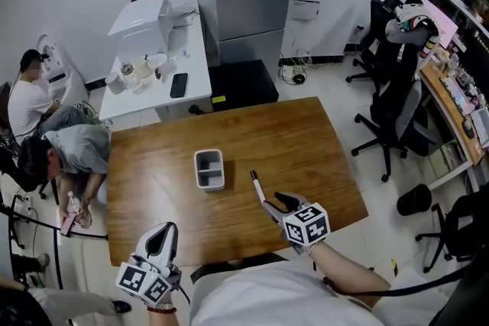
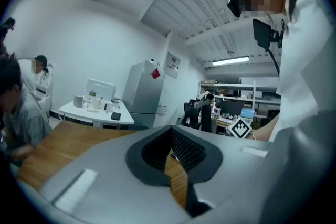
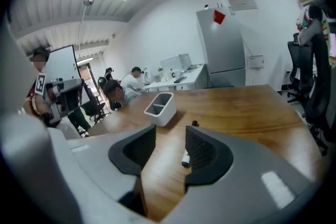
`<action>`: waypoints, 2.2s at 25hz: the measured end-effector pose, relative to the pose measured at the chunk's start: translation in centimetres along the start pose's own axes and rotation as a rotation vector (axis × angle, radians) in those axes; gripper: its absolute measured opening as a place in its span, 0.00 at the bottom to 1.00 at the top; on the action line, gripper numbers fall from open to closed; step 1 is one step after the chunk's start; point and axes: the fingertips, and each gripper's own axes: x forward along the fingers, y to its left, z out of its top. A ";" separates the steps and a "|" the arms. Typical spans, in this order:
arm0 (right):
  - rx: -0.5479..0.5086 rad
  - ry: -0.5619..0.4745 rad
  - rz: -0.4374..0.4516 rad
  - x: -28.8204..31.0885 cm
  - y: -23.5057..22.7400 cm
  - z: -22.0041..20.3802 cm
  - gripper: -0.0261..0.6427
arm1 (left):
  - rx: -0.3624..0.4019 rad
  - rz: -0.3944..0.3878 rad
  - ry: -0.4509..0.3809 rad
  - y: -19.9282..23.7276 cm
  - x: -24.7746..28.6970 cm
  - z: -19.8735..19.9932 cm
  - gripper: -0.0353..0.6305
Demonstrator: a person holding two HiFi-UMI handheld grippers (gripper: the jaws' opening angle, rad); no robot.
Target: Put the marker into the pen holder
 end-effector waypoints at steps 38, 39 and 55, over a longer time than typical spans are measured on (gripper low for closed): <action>-0.194 0.106 0.045 8.4 3.4 2.8 0.13 | -0.225 -0.027 -0.061 8.4 0.5 1.5 0.05; -0.224 0.111 0.066 8.7 4.2 3.2 0.13 | -0.225 -0.028 -0.065 8.4 0.4 1.6 0.05; -0.421 0.283 0.085 13.2 6.1 1.4 0.14 | -0.279 0.048 -0.082 10.6 -3.3 1.0 0.05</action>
